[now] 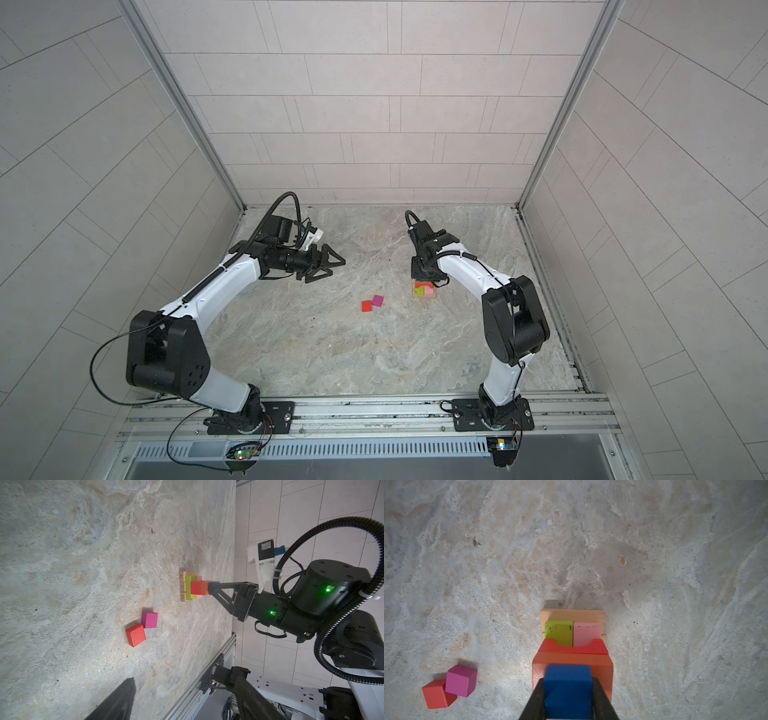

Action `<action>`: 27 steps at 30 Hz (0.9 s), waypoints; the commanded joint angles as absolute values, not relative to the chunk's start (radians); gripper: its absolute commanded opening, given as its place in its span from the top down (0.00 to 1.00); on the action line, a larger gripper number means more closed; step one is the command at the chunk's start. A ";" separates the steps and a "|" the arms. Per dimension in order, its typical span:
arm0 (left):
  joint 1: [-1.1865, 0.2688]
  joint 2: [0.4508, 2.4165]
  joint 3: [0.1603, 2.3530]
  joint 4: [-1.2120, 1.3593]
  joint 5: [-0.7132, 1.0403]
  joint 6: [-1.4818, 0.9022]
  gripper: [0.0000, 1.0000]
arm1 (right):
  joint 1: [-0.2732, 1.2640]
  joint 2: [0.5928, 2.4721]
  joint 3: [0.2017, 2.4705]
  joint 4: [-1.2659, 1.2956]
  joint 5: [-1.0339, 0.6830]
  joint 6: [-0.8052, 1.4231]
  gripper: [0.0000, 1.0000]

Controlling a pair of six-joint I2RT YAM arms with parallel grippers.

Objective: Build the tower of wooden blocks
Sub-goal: 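Lower the blue cube onto the orange block and open the right gripper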

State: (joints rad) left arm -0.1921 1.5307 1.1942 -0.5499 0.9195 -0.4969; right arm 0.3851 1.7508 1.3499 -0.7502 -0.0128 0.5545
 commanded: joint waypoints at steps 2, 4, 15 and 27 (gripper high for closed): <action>-0.187 1.509 1.185 -0.543 0.931 -0.485 0.18 | 0.379 1.744 1.338 -0.756 0.003 0.563 0.68; -0.187 1.509 1.185 -0.542 0.931 -0.485 0.18 | 0.379 1.744 1.338 -0.758 0.002 0.563 0.67; -0.186 1.510 1.185 -0.543 0.929 -0.485 0.18 | 0.380 1.739 1.341 -0.755 -0.005 0.560 0.61; -0.185 1.510 1.186 -0.543 0.929 -0.485 0.18 | 0.380 1.704 1.364 -0.758 -0.012 0.544 0.57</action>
State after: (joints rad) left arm -0.1917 1.5307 1.1938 -0.5495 0.9195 -0.4969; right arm 0.3851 1.7481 1.3499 -0.7448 -0.0185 0.5503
